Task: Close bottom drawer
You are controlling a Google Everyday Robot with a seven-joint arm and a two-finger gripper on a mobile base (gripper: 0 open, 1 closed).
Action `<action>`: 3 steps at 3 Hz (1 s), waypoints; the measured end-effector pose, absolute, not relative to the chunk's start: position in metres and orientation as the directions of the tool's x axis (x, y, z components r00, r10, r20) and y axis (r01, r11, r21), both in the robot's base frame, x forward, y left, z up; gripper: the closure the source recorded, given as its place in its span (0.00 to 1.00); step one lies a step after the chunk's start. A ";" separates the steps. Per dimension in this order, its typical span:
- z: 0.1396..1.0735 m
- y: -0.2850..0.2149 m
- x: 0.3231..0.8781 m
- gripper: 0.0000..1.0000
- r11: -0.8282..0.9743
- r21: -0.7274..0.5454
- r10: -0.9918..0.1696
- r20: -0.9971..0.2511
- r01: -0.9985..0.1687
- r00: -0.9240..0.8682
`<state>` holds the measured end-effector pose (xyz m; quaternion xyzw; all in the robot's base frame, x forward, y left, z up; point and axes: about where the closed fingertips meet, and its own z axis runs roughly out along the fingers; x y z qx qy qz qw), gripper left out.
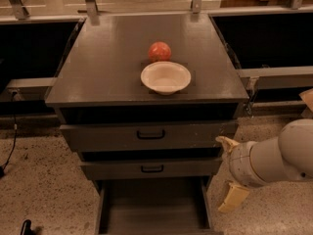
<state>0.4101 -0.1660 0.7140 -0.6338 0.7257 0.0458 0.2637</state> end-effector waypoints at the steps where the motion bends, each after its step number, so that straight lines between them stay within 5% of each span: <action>1: 0.710 -0.164 0.409 0.00 0.184 -0.257 -0.895 -0.443 -0.949 -0.053; 3: 0.674 -0.155 0.417 0.00 0.172 -0.218 -0.859 -0.511 -0.961 -0.038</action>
Offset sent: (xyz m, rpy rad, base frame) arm 0.0221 0.0199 -0.0803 0.1987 0.0464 0.0731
